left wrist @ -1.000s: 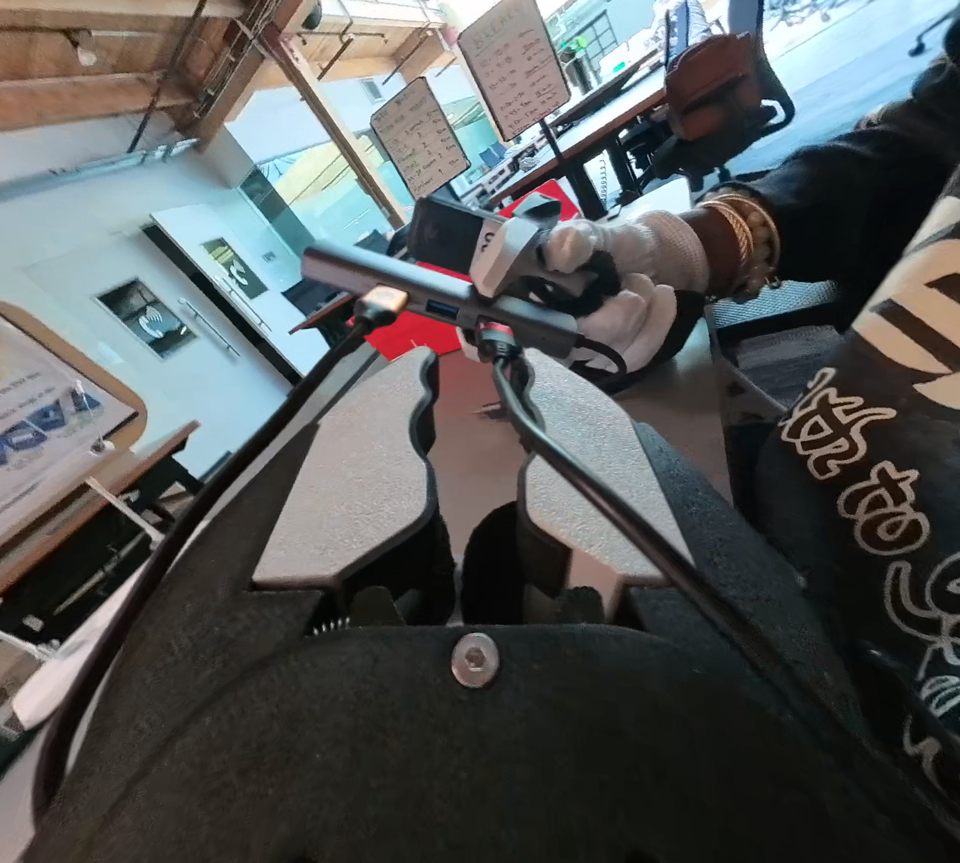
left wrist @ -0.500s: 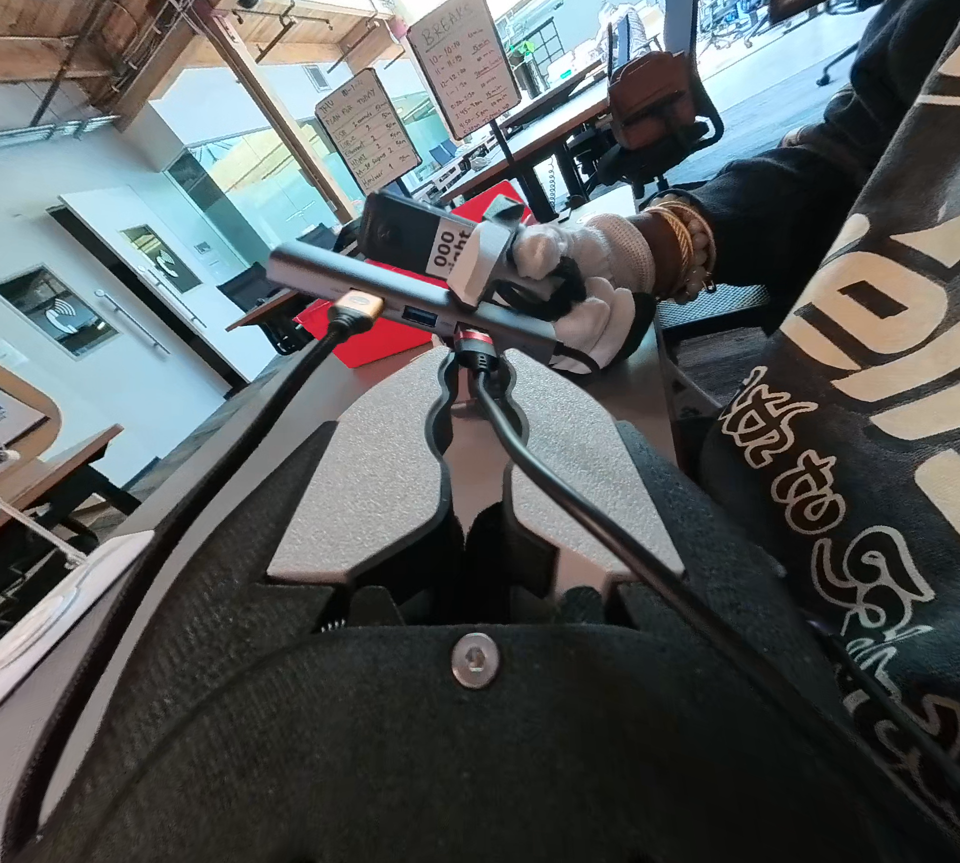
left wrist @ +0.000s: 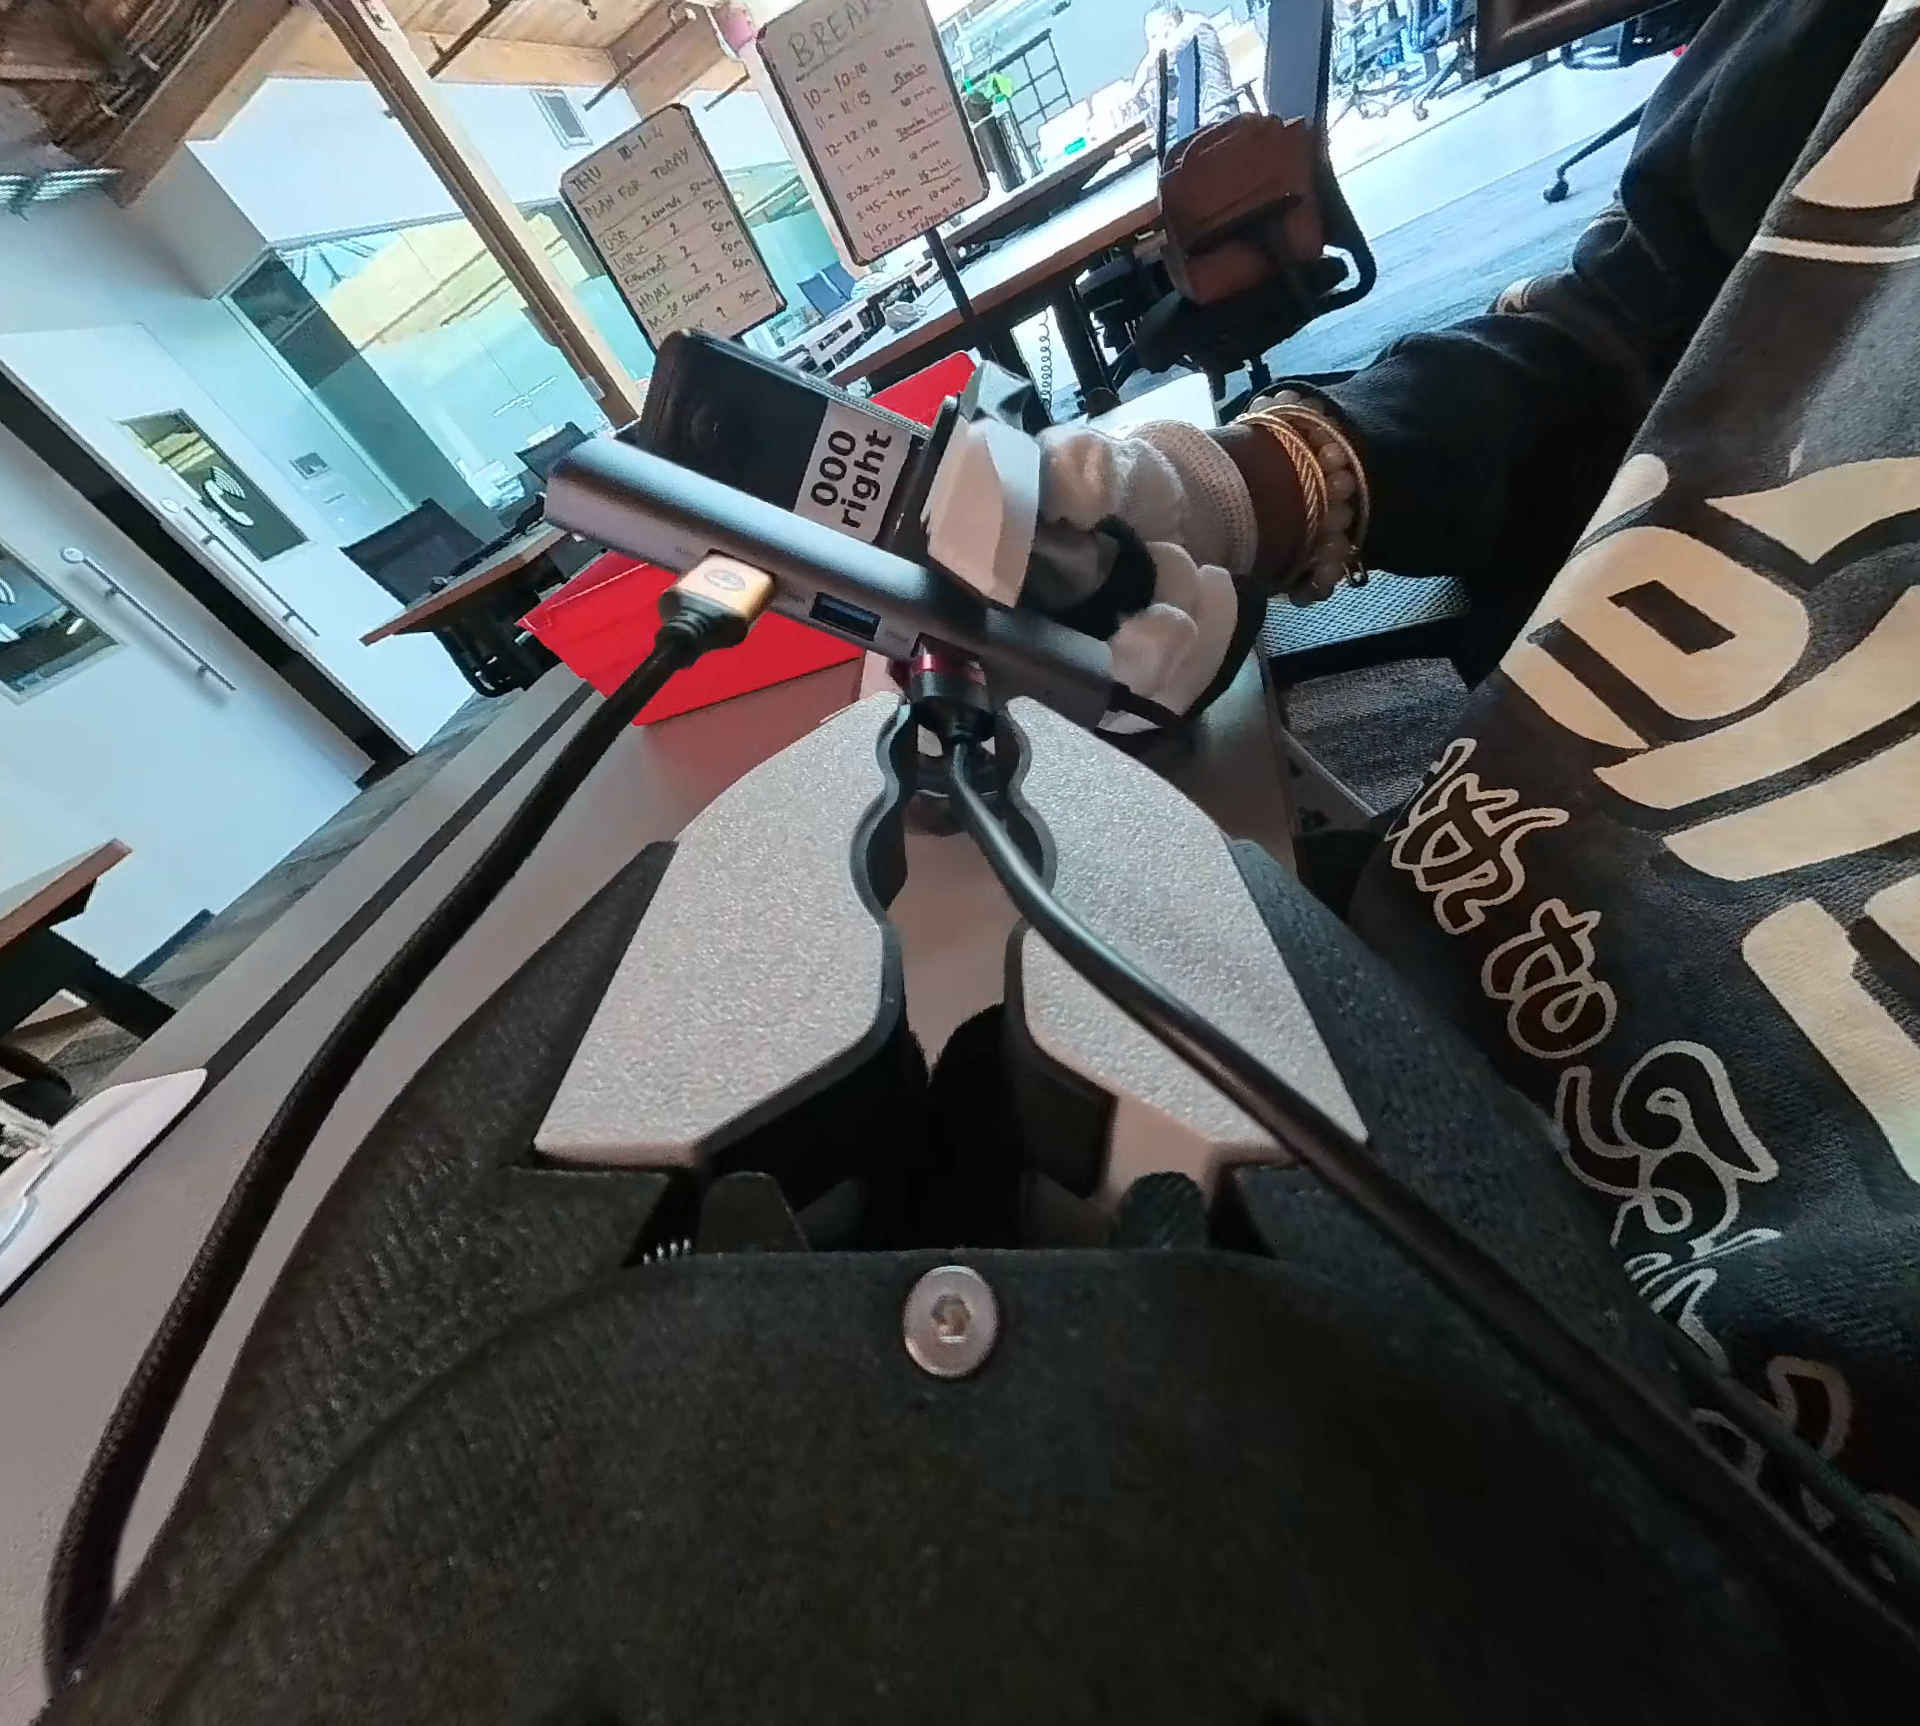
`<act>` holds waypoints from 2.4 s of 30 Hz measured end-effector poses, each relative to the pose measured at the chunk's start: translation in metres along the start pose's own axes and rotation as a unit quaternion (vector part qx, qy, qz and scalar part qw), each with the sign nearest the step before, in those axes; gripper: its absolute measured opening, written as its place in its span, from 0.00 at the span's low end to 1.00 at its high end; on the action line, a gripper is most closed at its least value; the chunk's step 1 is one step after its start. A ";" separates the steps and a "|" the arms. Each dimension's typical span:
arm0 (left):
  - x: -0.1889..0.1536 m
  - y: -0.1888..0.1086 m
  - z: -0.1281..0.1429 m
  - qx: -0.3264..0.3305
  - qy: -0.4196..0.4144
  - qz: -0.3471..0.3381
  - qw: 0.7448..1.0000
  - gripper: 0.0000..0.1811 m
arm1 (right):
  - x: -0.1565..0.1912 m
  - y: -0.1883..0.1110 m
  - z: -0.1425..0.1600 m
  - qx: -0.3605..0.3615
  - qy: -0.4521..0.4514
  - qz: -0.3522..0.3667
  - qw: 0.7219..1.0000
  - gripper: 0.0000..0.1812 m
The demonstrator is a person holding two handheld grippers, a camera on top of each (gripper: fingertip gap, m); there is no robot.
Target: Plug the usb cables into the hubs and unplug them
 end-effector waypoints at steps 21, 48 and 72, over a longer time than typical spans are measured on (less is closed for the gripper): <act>-0.001 -0.002 -0.002 -0.015 -0.001 0.011 1.000 0.07 | 0.002 -0.014 -0.005 -0.032 -0.007 0.002 0.999 0.09; -0.011 -0.008 -0.007 0.110 0.020 0.074 0.991 0.07 | 0.000 -0.007 0.008 0.094 0.019 0.032 0.995 0.09; -0.010 0.012 -0.006 0.003 0.005 -0.068 0.998 0.07 | -0.003 -0.023 -0.007 -0.060 0.035 0.014 0.997 0.10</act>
Point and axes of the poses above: each gripper's, where its closed fingertips meet, y out along the fingers, z out of its underside, x = y × z across the jaws, the point moved 8 cm from there along -y, back along the fingers, and after that the axes turned 2 degrees about x, right-handed, at the moved point
